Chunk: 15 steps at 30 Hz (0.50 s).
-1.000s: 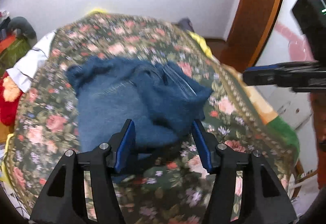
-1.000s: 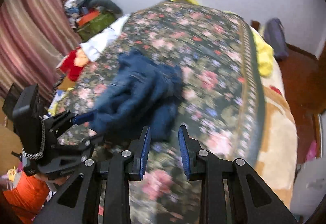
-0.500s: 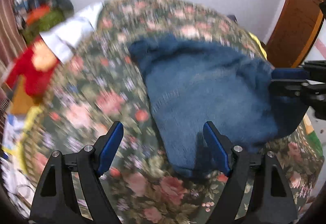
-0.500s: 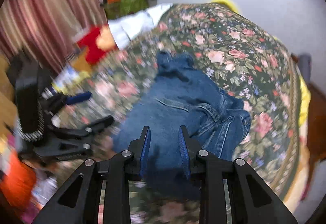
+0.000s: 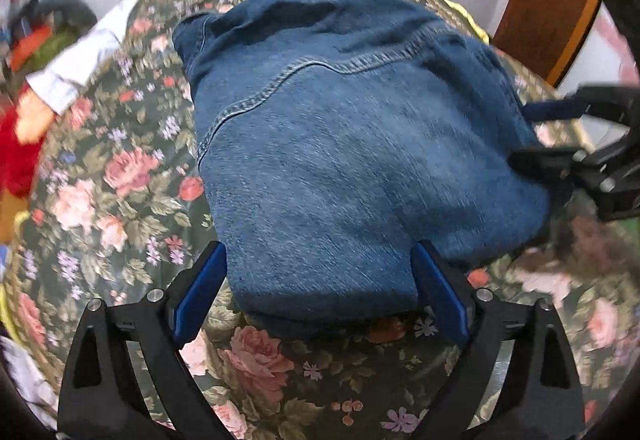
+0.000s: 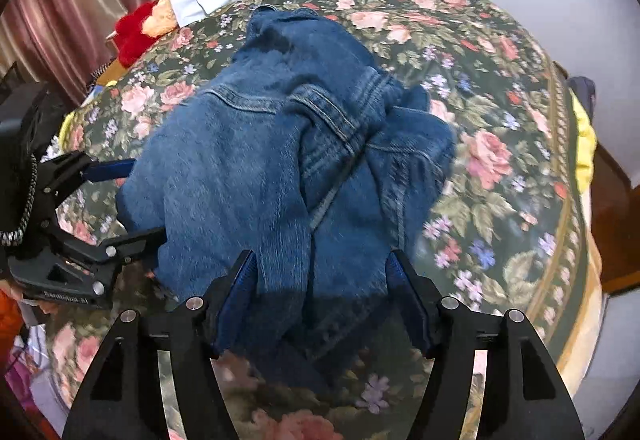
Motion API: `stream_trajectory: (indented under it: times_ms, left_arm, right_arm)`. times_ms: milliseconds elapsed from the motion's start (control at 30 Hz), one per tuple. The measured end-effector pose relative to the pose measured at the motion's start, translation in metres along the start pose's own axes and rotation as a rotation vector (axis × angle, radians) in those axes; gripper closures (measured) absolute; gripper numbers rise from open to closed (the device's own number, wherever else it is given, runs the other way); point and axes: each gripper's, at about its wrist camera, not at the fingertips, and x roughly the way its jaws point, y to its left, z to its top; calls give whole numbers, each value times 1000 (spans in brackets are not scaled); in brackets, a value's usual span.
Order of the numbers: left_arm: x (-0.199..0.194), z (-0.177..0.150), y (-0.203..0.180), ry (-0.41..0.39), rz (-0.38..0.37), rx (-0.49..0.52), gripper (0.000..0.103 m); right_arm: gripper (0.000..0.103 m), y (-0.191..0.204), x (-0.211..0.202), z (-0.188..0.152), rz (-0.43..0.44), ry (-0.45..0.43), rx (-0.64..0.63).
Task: Fold large clothes
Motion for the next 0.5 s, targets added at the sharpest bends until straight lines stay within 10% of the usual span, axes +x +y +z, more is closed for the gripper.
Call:
stream_trajectory:
  times_ms: [100, 500]
  left_arm:
    - [-8, -6, -1, -26, 26, 10, 10]
    - [-67, 26, 52, -141, 159, -48, 11]
  right_arm:
    - [13, -11, -7, -12, -83, -9, 29]
    - [13, -79, -66, -7, 56, -110, 335]
